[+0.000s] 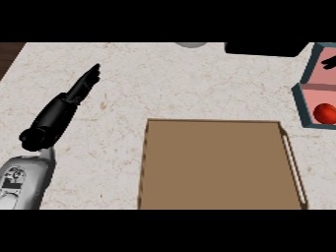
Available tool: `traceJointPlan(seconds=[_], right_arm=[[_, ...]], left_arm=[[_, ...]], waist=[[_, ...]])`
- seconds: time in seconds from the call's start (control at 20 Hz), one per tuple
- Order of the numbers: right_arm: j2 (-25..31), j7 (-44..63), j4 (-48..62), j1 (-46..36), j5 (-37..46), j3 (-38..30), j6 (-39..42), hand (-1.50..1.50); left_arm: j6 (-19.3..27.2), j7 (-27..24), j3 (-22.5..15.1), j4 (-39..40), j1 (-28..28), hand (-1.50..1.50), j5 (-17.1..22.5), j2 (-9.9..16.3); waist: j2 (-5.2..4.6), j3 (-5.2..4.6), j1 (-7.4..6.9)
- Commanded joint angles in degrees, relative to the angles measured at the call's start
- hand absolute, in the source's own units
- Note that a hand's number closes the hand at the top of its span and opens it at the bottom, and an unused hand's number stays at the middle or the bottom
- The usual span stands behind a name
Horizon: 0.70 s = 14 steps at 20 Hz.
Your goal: Pick the tomato from the tray and place it in the cardboard box
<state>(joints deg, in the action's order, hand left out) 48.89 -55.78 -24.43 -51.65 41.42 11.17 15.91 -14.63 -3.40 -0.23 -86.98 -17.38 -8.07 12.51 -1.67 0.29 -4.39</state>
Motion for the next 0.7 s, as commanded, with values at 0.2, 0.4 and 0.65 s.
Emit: traceJointPlan(seconds=[0.2, 0.4, 0.65], right_arm=[[-7.39, -2.99, 9.66, -1.95, -20.70, -14.06, 20.21, -1.50], [-5.73, 5.08, 14.61, -5.07, -26.36, -18.54, 26.05, -1.50], [-1.52, 13.41, 18.34, -8.17, -31.88, -23.55, 29.99, -1.50]], left_arm=[[0.52, -0.24, 0.71, 0.64, 0.28, 0.00, -0.17, 0.22], [1.00, -1.15, -0.34, 0.52, -0.13, 0.00, -0.98, -0.61], [0.72, -0.46, 0.14, 0.12, -0.05, 0.00, -0.54, -0.28]], waist=[[0.16, 0.17, 0.94], [-0.36, 0.09, 0.42], [-0.62, 0.20, -0.44]])
